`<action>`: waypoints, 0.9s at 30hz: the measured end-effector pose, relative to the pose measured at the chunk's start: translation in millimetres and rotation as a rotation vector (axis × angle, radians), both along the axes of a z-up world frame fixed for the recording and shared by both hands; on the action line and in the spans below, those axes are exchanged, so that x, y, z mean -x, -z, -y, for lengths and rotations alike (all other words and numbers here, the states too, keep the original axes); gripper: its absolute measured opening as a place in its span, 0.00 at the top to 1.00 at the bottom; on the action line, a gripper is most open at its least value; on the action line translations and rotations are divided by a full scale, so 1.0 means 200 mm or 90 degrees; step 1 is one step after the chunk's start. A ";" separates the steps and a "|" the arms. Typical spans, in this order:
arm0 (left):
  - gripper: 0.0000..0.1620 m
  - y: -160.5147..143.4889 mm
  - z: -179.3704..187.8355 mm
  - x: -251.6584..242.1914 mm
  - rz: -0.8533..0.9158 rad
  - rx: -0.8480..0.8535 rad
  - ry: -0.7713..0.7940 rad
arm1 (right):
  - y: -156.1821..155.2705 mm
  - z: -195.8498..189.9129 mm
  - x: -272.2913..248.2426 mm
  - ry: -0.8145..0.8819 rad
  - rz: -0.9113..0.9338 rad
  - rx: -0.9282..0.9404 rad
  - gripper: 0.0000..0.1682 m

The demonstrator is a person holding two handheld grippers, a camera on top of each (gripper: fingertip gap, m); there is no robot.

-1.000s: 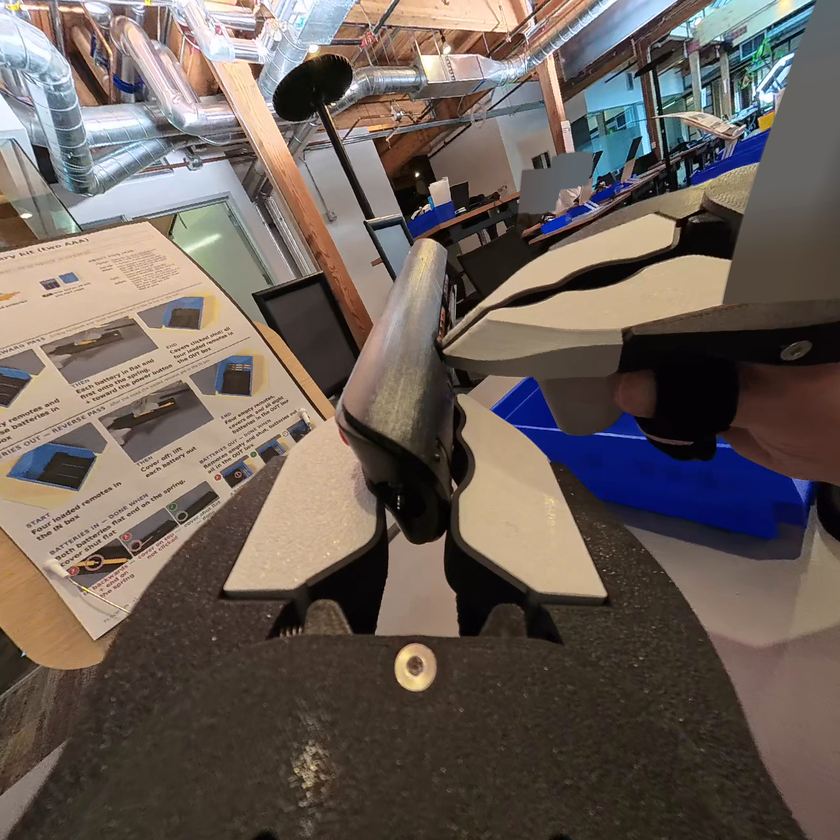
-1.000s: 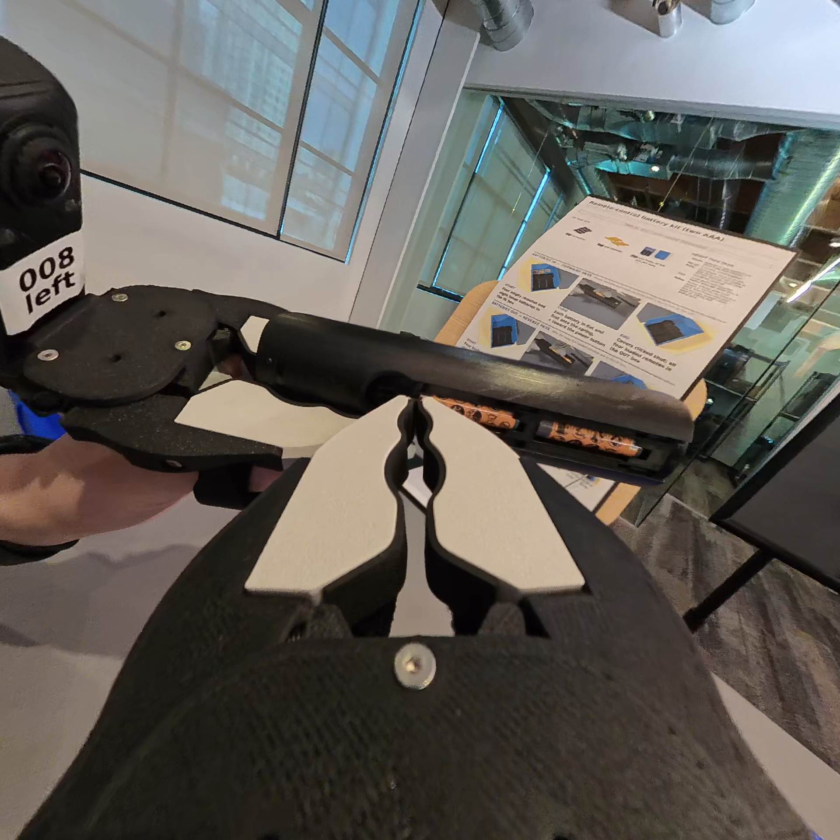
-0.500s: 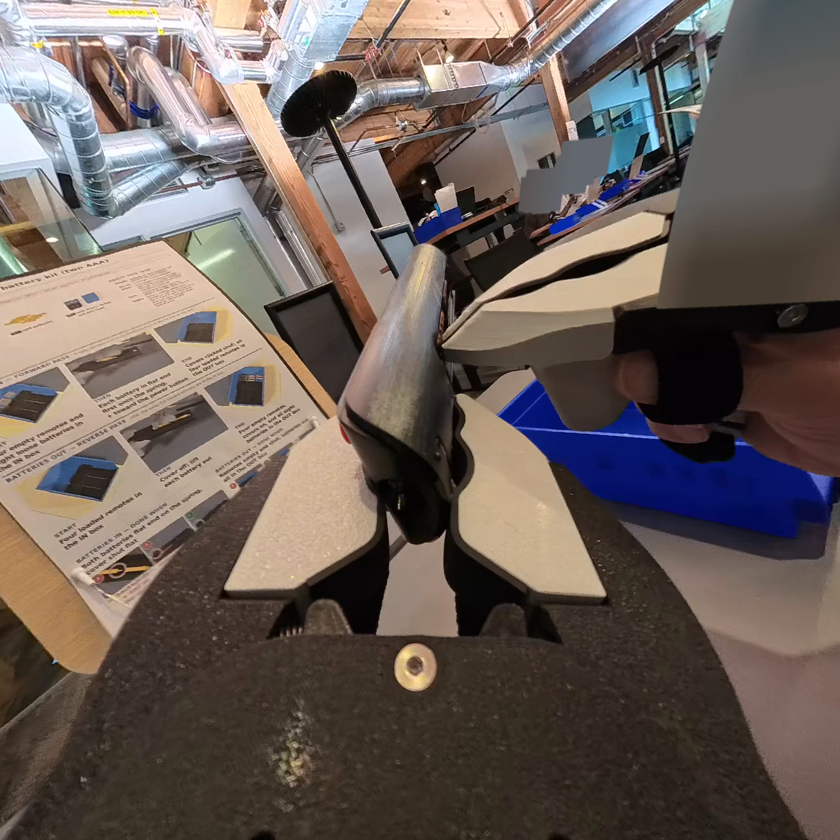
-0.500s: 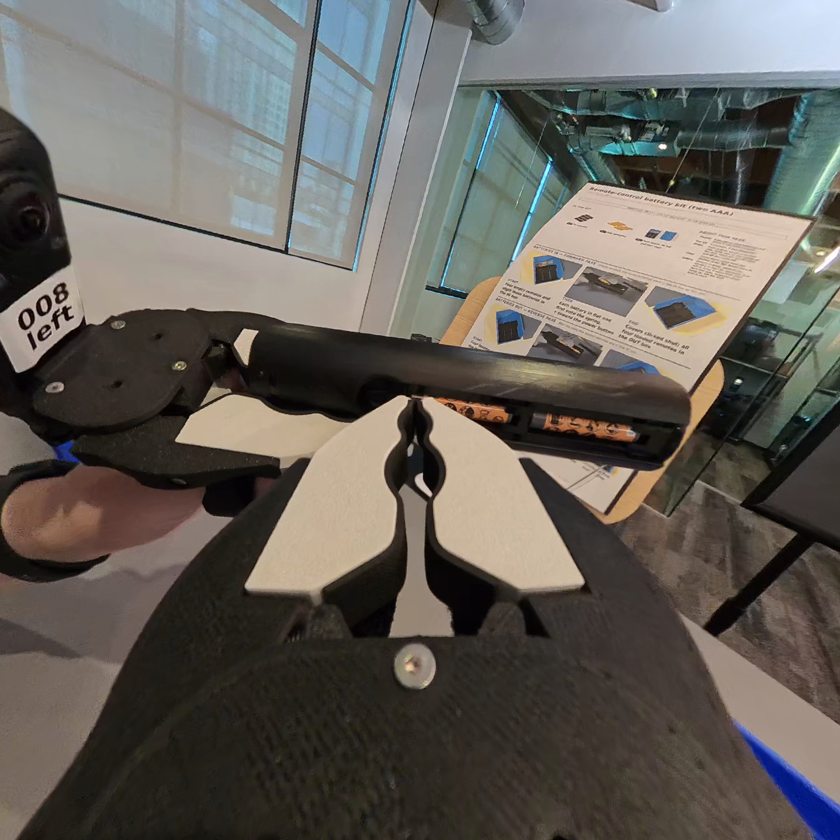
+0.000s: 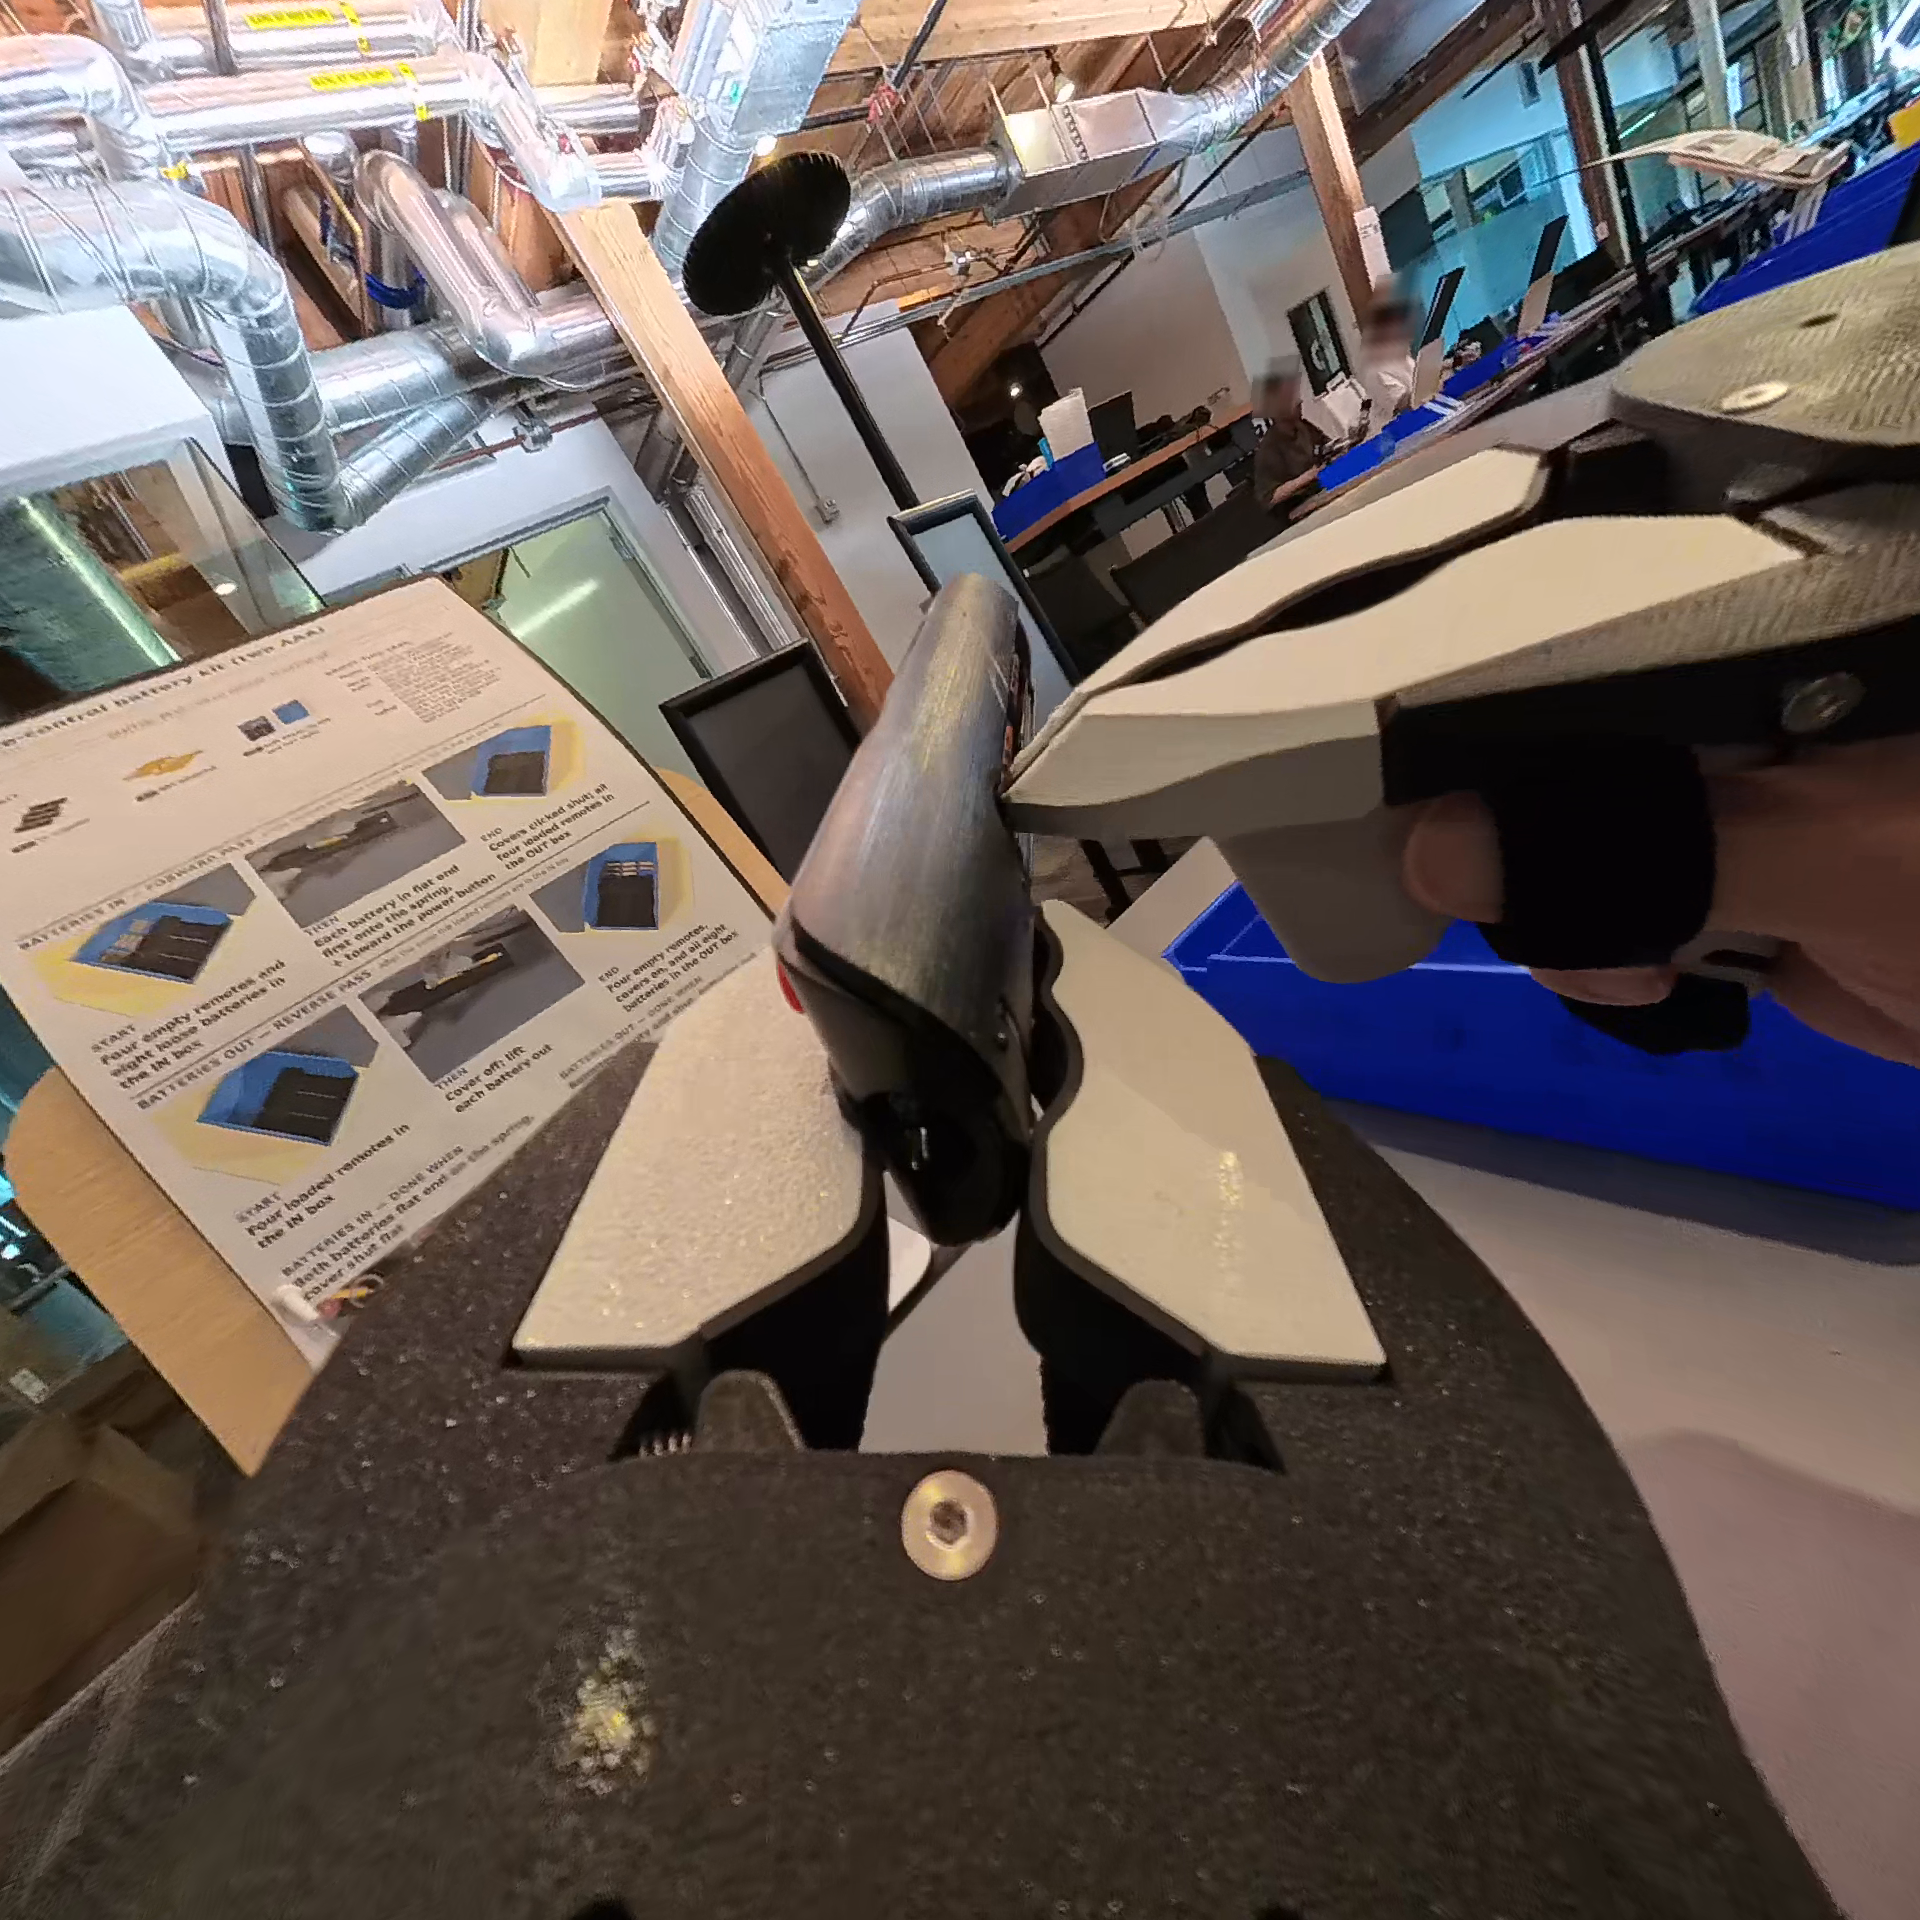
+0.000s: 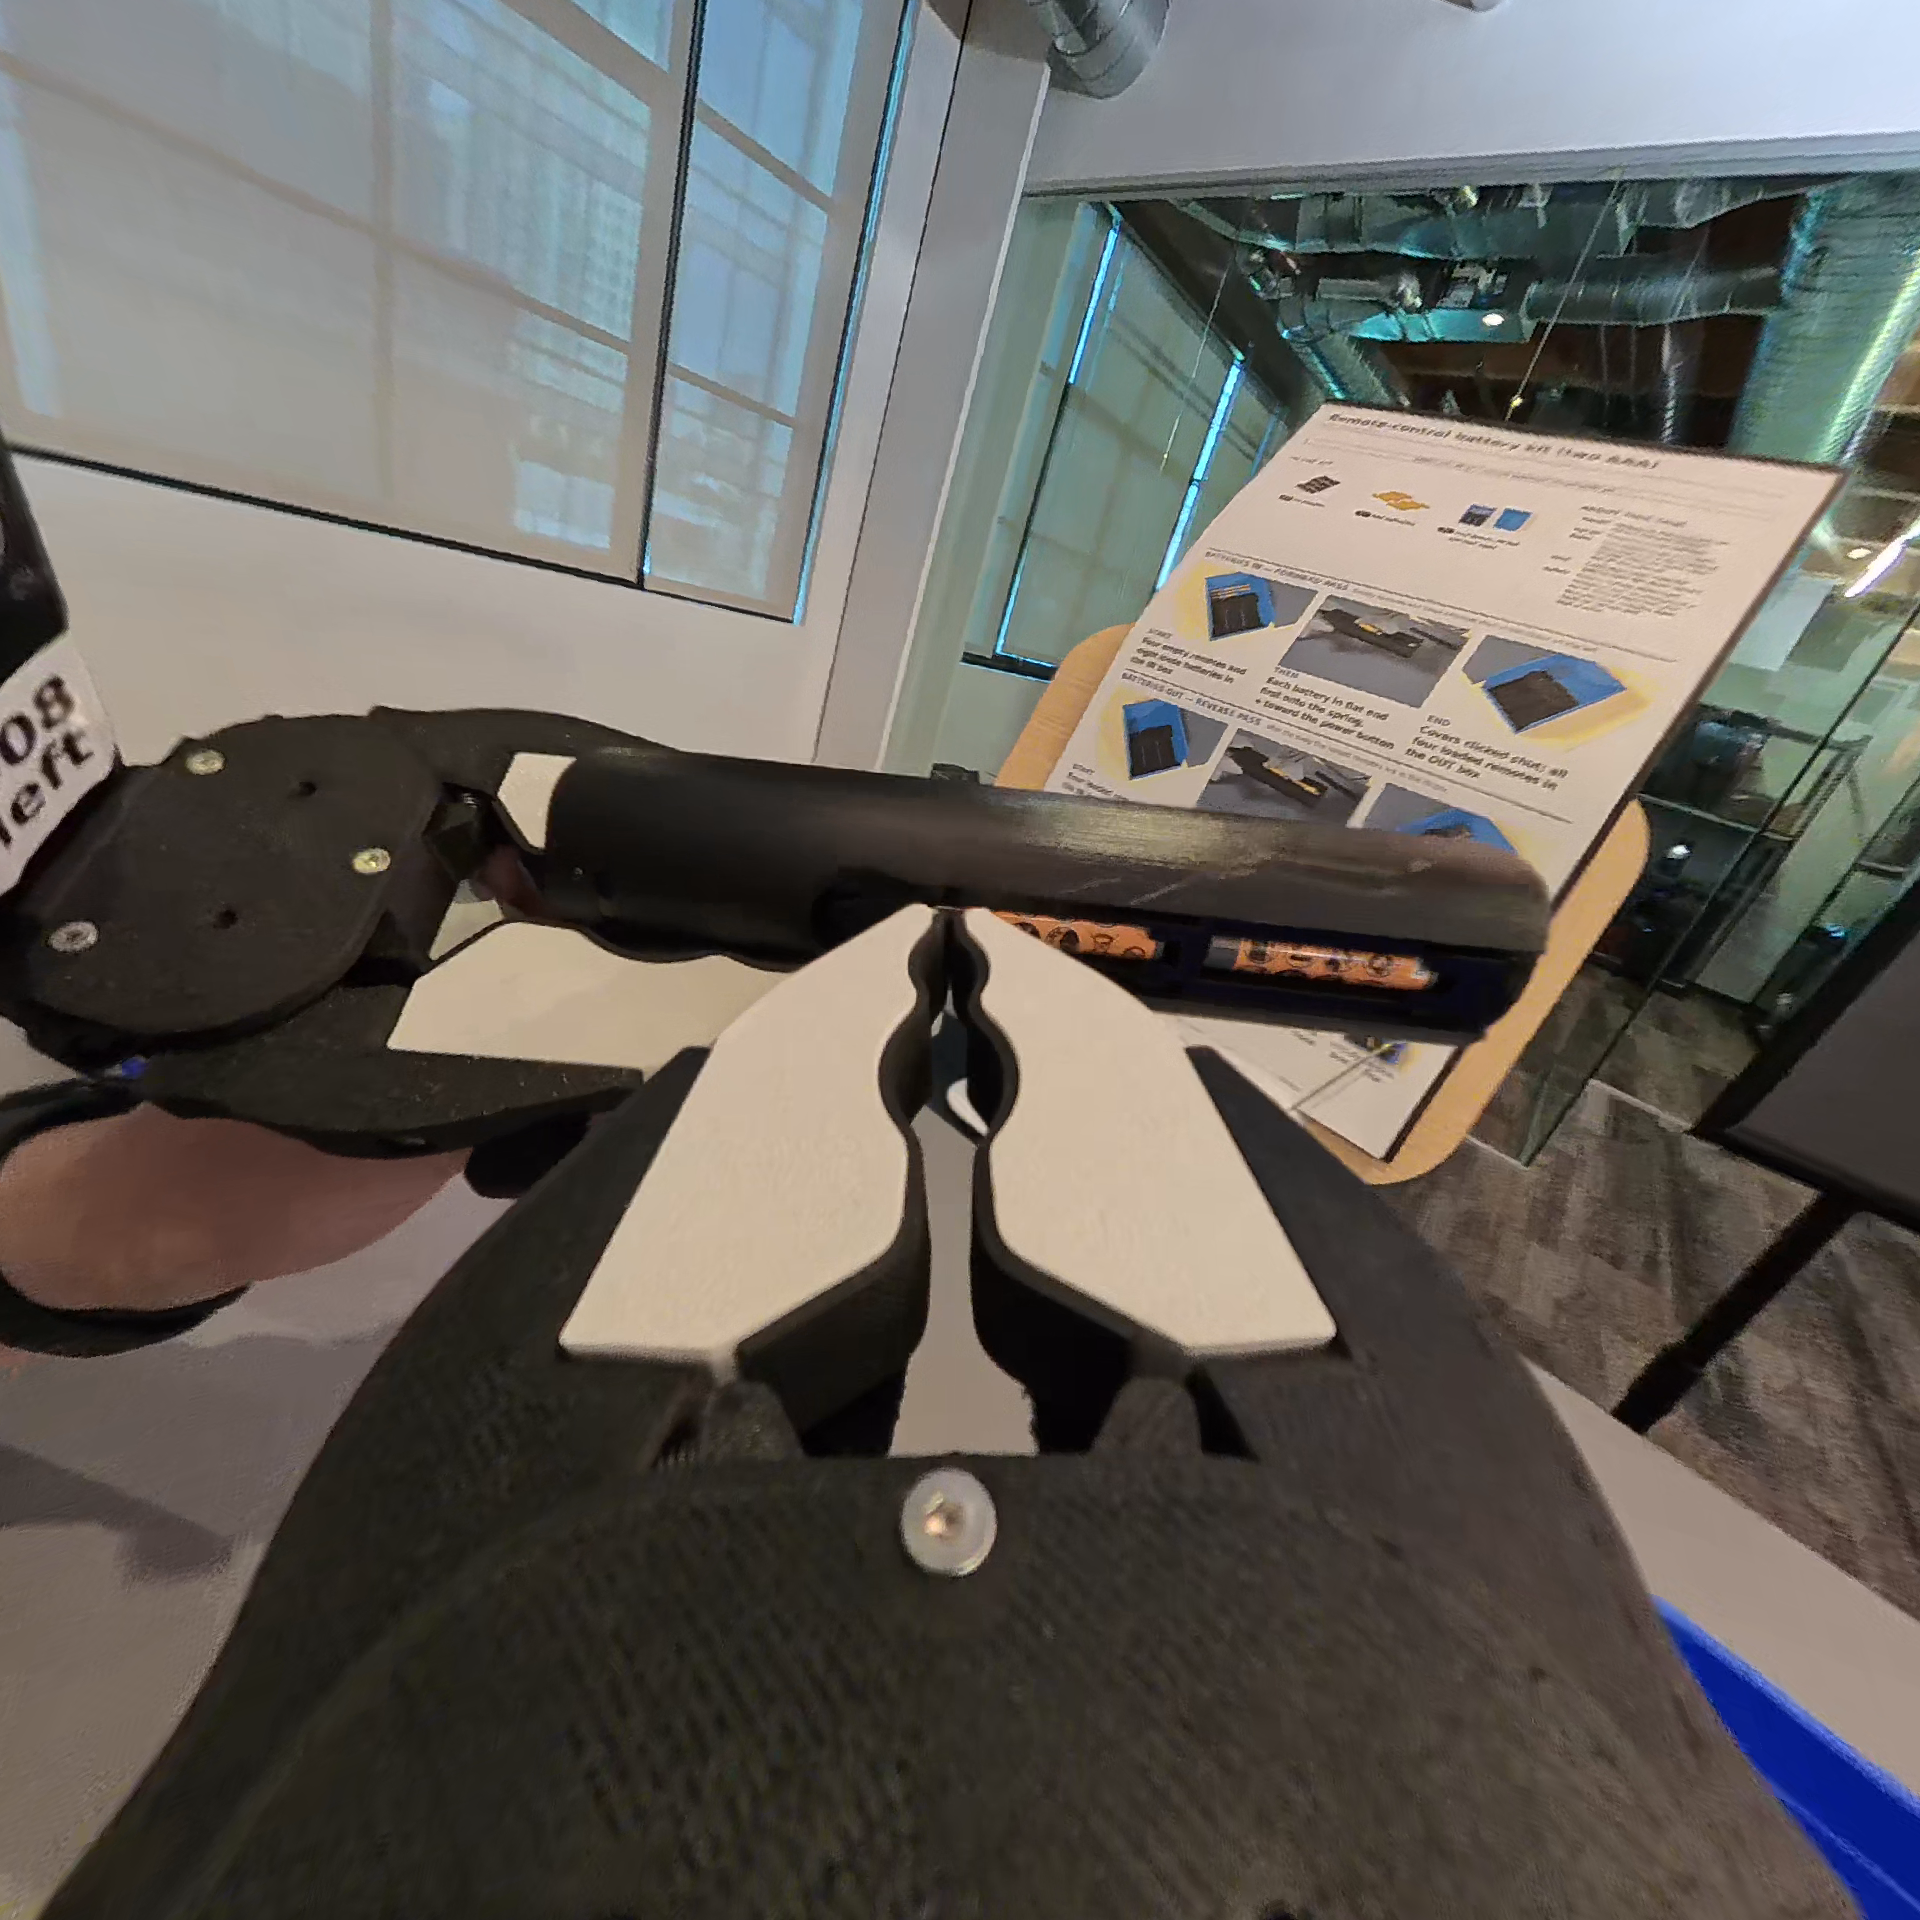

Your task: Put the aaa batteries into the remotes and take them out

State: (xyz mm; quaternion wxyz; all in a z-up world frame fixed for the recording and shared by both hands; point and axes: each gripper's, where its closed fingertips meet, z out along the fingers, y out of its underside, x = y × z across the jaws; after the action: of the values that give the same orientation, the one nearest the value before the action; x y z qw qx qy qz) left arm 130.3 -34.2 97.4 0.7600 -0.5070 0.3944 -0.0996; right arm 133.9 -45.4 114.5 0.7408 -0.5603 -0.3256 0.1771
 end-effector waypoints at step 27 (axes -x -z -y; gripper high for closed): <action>0.86 0.03 -0.03 -0.01 0.004 0.020 -0.021 | 0.02 -0.06 -0.04 0.104 0.043 -0.049 1.00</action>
State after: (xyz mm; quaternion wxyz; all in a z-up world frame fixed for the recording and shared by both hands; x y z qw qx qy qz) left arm 131.8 -29.1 91.4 0.7548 -0.5249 0.3820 -0.0946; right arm 141.5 -33.8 109.9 0.7622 -0.5618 -0.3103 0.0843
